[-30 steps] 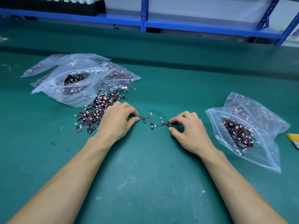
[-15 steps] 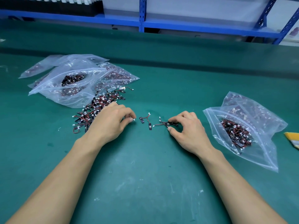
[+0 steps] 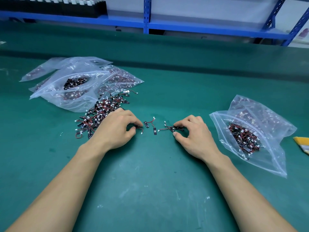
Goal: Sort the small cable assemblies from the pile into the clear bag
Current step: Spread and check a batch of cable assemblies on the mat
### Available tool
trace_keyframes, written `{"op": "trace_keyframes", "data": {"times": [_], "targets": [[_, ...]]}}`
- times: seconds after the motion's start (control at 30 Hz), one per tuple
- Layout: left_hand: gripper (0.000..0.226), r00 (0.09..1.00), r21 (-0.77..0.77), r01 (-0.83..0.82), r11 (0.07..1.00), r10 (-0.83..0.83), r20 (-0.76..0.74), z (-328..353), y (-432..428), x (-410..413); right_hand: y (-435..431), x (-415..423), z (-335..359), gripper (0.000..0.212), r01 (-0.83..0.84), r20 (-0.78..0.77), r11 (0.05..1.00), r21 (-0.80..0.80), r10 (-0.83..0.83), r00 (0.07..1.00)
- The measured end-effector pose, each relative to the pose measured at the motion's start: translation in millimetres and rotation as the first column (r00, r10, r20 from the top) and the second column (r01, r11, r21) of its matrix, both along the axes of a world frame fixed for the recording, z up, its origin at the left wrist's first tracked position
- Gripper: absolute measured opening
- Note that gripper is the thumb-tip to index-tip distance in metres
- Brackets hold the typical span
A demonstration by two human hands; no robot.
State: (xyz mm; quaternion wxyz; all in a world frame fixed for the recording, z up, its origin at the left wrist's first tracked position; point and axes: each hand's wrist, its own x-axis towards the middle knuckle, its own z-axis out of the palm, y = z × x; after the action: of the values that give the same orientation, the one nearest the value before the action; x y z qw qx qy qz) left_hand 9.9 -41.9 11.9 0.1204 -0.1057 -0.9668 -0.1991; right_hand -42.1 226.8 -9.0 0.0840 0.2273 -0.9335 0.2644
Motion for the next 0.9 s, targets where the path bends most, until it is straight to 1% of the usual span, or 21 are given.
{"op": "trace_keyframes", "data": {"times": [0.17,0.3,0.43,0.5,0.63,0.9], "targets": [[0.025,0.999,-0.020,-0.037,0.999,0.037,0.013,0,-2,-1,0,0,0,0.023,0.001,0.002,1.000,-0.001,-0.001,1.000],[0.029,0.997,-0.044,-0.066,0.997,0.068,0.030,-1,1,0,0,0,0,0.023,0.004,0.006,1.000,0.002,-0.004,1.000],[0.030,0.995,-0.017,-0.085,0.996,0.084,-0.043,-1,7,-1,0,0,1,0.023,0.004,0.014,1.000,0.001,-0.004,1.000],[0.032,0.997,-0.025,-0.061,0.998,0.059,-0.053,-2,12,-1,0,1,2,0.023,0.006,0.016,1.000,0.001,-0.006,1.000],[0.032,0.999,-0.090,0.034,0.995,-0.035,-0.007,-7,20,-1,0,1,3,0.025,0.004,0.023,1.000,-0.005,-0.004,1.000],[0.025,0.997,-0.057,0.074,0.996,-0.075,-0.009,-7,22,1,0,0,3,0.019,0.040,0.018,0.999,0.011,-0.040,0.999]]}}
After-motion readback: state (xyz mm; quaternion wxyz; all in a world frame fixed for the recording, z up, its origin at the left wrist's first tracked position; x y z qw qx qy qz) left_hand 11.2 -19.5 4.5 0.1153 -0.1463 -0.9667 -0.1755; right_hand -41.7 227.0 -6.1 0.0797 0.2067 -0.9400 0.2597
